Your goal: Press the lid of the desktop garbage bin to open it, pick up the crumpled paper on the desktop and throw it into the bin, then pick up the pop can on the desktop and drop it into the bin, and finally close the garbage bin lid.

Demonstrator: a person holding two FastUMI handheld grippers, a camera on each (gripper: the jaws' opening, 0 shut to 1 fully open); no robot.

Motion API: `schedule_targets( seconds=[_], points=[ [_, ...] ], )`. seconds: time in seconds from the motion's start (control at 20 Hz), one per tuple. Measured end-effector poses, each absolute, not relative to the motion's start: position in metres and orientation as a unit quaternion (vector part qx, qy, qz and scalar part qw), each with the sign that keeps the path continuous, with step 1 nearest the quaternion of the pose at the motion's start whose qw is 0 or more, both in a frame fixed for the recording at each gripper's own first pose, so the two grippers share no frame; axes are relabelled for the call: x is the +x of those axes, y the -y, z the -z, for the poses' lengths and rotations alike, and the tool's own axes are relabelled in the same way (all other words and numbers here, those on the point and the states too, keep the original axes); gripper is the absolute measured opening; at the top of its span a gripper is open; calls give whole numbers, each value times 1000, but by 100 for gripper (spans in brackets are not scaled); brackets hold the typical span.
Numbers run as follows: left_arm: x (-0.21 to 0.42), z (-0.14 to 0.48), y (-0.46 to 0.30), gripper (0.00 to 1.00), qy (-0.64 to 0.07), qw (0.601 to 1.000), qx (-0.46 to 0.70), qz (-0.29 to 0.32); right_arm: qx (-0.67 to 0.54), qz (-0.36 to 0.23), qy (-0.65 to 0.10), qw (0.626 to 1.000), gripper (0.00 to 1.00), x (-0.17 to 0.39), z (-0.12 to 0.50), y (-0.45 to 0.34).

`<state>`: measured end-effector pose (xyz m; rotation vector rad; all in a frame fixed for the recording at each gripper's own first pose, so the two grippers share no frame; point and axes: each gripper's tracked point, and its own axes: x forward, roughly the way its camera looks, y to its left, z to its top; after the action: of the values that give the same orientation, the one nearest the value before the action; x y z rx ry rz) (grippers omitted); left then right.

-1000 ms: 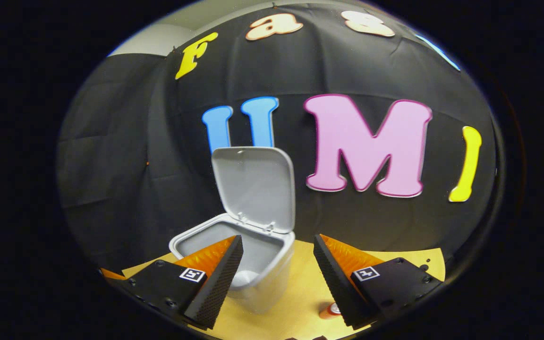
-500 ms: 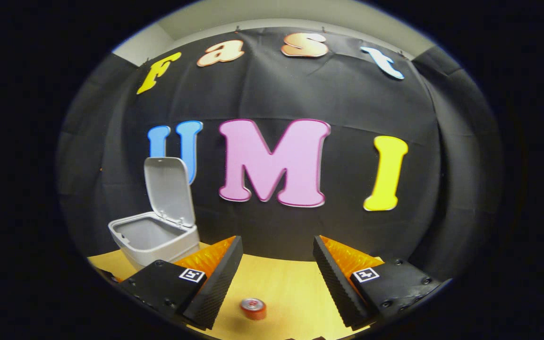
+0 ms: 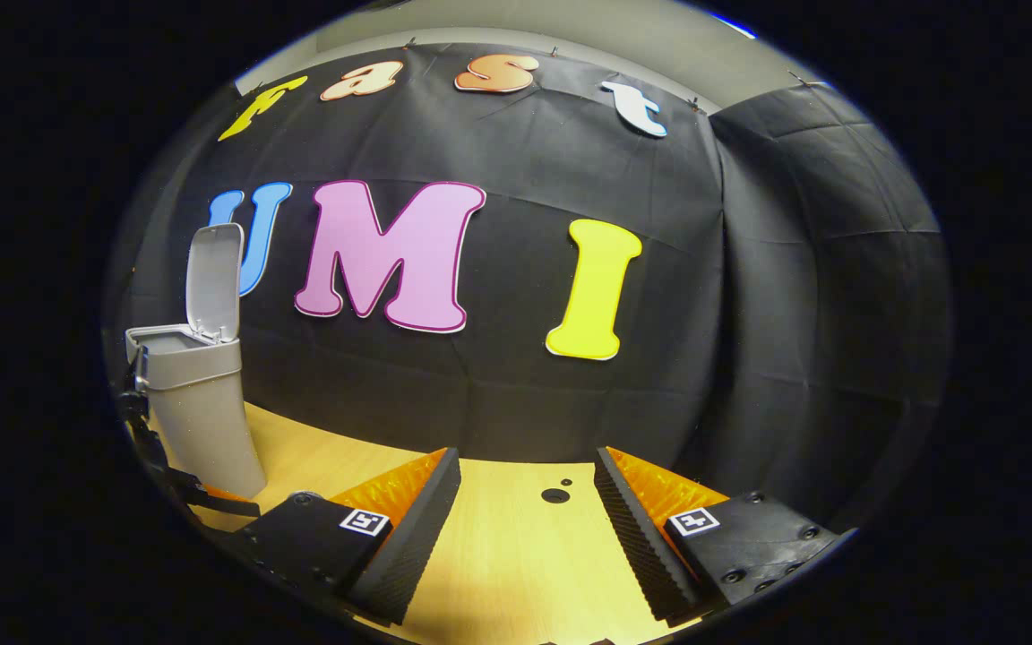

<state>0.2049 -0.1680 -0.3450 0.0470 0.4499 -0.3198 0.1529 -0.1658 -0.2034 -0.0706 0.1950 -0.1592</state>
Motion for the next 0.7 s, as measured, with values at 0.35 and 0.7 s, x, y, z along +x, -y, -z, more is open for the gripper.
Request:
schedule_targets(
  seconds=[0.35, 0.7],
  points=[
    [248, 371, 185, 98, -213, 966, 30, 147, -40, 110, -98, 988, 97, 150, 226, 207],
    [263, 374, 182, 97, -209, 969, 24, 132, -23, 123, -134, 983, 97, 146, 258, 217]
  ],
)
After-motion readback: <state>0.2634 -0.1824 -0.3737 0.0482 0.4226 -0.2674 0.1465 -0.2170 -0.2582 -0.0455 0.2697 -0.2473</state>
